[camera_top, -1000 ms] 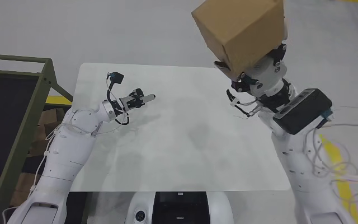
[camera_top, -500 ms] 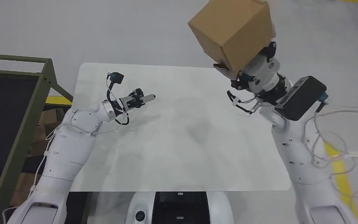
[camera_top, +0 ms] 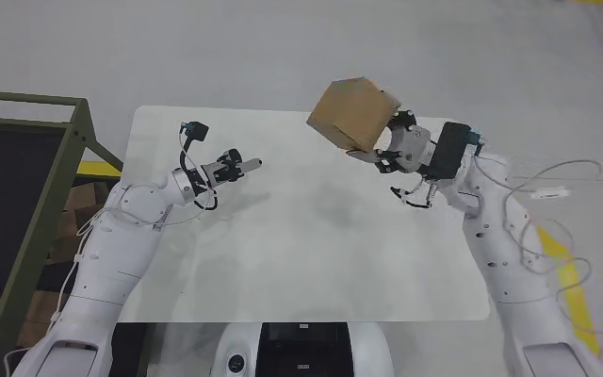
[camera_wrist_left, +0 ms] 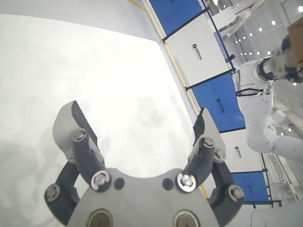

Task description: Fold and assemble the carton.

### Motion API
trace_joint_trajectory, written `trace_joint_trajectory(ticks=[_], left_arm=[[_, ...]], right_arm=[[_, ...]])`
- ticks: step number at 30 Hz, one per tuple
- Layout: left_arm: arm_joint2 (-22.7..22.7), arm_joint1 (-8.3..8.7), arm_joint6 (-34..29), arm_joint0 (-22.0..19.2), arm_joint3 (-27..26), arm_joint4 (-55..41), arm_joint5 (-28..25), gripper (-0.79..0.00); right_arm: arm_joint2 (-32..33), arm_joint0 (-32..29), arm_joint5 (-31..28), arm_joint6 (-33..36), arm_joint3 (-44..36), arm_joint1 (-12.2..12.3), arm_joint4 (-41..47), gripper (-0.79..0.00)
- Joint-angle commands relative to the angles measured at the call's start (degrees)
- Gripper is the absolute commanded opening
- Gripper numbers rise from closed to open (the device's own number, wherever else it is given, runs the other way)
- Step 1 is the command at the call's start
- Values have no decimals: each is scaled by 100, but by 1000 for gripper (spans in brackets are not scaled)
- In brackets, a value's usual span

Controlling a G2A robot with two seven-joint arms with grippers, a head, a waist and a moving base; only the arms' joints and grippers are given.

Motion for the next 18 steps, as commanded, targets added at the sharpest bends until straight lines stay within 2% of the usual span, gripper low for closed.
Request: trace_joint_trajectory(ticks=[1,8,13,18], left_arm=[[0,0,0,0,0,0,0,0],[0,0,0,0,0,0,0,0],[0,0,0,0,0,0,0,0],[0,0,0,0,0,0,0,0]], right_arm=[[-66,-54,-252,95,260,15,7,-785],[-784,53,-262,217,1094,25,-113,-785],[-1683,459,-262,400,1678,-32,-447,-785],[-2651,982,-262,544,2416,-178,-259,-785]])
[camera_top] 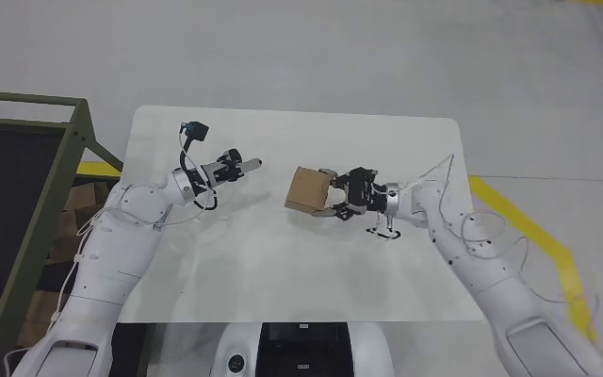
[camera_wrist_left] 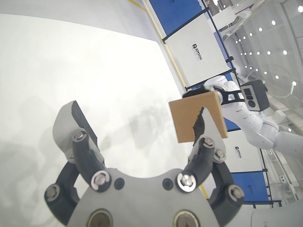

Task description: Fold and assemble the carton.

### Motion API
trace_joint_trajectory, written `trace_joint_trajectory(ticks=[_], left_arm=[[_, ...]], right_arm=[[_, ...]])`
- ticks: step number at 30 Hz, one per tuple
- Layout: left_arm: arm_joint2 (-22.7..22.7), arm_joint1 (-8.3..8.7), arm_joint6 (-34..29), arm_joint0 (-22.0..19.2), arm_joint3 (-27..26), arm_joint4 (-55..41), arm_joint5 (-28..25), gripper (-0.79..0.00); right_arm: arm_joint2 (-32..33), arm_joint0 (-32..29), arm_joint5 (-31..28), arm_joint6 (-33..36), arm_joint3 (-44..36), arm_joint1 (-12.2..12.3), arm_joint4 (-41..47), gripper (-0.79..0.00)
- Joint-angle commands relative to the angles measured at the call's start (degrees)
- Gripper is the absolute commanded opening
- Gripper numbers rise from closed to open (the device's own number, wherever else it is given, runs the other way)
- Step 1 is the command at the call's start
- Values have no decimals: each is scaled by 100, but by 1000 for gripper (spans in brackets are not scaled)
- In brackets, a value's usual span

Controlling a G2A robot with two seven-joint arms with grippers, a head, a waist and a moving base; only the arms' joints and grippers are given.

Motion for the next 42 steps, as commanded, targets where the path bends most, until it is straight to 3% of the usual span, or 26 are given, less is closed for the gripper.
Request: trace_joint_trajectory(ticks=[1,15,17,18,19,20,22,31,35,42], left_arm=[[0,0,0,0,0,0,0,0],[0,0,0,0,0,0,0,0],[0,0,0,0,0,0,0,0],[0,0,0,0,0,0,0,0],[0,0,0,0,0,0,0,0],[0,0,0,0,0,0,0,0],[0,0,0,0,0,0,0,0],[0,0,0,0,0,0,0,0],[0,0,0,0,0,0,0,0],[0,0,0,0,0,0,0,0]], right_arm=[[-411,238,0,-26,362,-72,141,-785],[-1216,796,628,-98,1941,-664,230,-785],[-1261,826,629,-135,2035,-712,223,-591],[-1287,847,627,-184,2098,-744,219,-449],[-1301,865,624,-220,2140,-764,216,-219],[-1310,881,624,-260,2178,-781,207,-102],[-1310,914,636,-370,2231,-800,181,0],[-1173,983,612,-983,2314,-761,66,0],[-1003,1003,860,-1145,2376,-728,170,0],[-837,1054,1219,-638,2434,-749,348,0]])
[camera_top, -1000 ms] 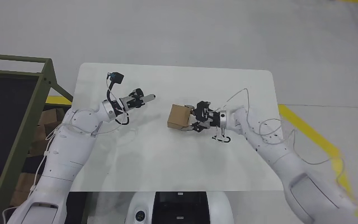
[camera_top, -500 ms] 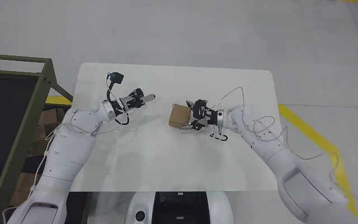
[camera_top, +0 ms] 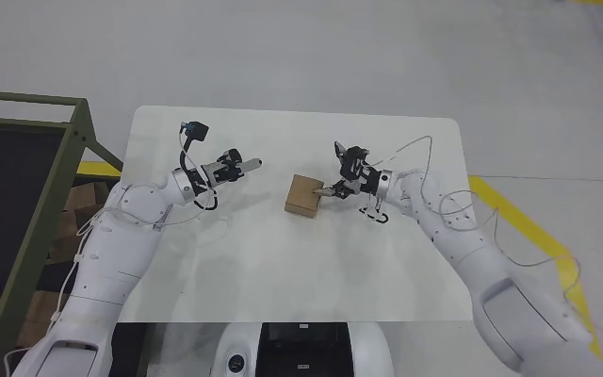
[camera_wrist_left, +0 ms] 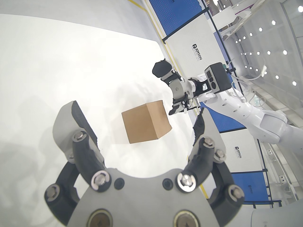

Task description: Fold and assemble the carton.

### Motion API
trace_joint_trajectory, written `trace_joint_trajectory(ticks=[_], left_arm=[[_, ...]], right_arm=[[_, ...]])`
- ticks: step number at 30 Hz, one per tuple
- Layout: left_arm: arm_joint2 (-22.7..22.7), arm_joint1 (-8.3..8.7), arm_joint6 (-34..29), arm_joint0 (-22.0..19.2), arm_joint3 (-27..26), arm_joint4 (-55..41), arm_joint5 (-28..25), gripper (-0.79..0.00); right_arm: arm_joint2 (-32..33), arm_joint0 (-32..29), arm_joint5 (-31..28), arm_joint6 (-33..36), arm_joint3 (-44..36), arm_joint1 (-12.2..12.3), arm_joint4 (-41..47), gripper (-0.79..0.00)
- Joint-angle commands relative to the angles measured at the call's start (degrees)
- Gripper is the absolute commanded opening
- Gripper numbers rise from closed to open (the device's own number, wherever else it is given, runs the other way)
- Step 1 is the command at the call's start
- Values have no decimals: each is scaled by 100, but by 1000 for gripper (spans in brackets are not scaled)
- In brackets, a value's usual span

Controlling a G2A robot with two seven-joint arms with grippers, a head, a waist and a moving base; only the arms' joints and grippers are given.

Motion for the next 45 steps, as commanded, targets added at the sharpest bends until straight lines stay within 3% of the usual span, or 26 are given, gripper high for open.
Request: trace_joint_trajectory(ticks=[1,10,15,25,30,37,41,45], left_arm=[[0,0,0,0,0,0,0,0],[0,0,0,0,0,0,0,0],[0,0,0,0,0,0,0,0],[0,0,0,0,0,0,0,0],[0,0,0,0,0,0,0,0],[2,-2,29,7,-17,5,9,0],[29,-30,677,134,-359,295,56,0],[43,-89,1476,284,-625,187,258,0]], right_arm=[[9,3,-22,102,-8,-7,13,0],[19,-22,-22,470,105,-48,0,0],[64,-22,30,321,65,-46,-45,0],[346,-136,214,-814,-238,111,-269,0],[817,-292,762,-1541,-202,317,-254,0],[1702,-797,1388,-2060,-325,618,355,0],[2154,-1074,1452,-1977,-504,747,791,0],[2154,-1074,1452,-1977,-504,747,791,0]])
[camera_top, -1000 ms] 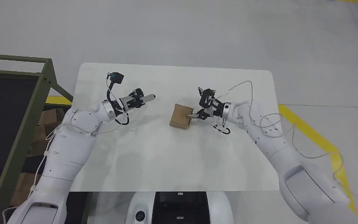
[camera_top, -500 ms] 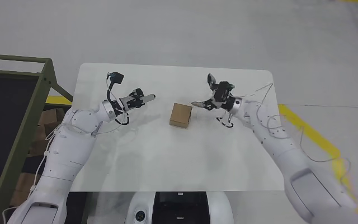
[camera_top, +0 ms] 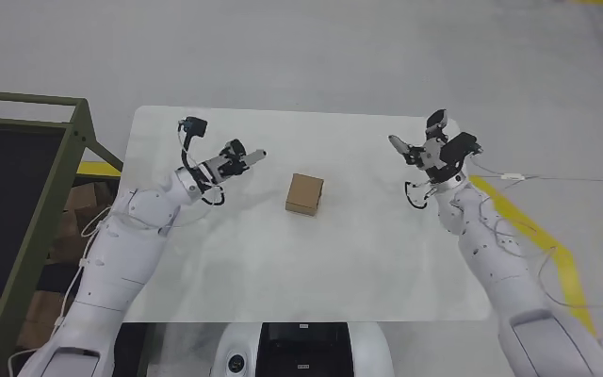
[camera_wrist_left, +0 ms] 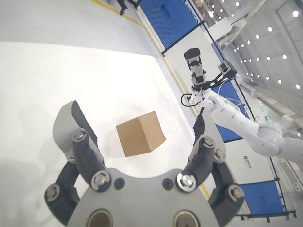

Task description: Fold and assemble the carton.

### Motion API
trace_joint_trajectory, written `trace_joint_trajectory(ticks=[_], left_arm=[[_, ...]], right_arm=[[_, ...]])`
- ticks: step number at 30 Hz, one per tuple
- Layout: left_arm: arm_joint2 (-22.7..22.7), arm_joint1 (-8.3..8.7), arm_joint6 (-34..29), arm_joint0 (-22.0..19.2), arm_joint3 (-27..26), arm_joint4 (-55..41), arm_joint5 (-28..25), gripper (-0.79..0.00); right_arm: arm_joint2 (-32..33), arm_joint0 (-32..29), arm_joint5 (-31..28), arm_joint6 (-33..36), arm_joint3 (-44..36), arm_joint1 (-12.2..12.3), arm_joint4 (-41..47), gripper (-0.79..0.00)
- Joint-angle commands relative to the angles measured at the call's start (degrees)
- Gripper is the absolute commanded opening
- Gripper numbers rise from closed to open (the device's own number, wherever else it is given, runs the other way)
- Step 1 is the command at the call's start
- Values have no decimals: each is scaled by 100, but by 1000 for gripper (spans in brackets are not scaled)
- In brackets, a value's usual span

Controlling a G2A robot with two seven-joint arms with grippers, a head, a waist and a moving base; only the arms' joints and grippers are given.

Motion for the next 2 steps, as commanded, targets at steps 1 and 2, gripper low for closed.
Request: trace_joint_trajectory(ticks=[1,2], left_arm=[[-2,-30,498,79,-109,-16,56,0],[4,-56,894,131,-174,48,134,0]], right_arm=[[-7,4,-2,-5,2,-1,-20,0],[-7,4,-2,-5,2,-1,-20,0]])
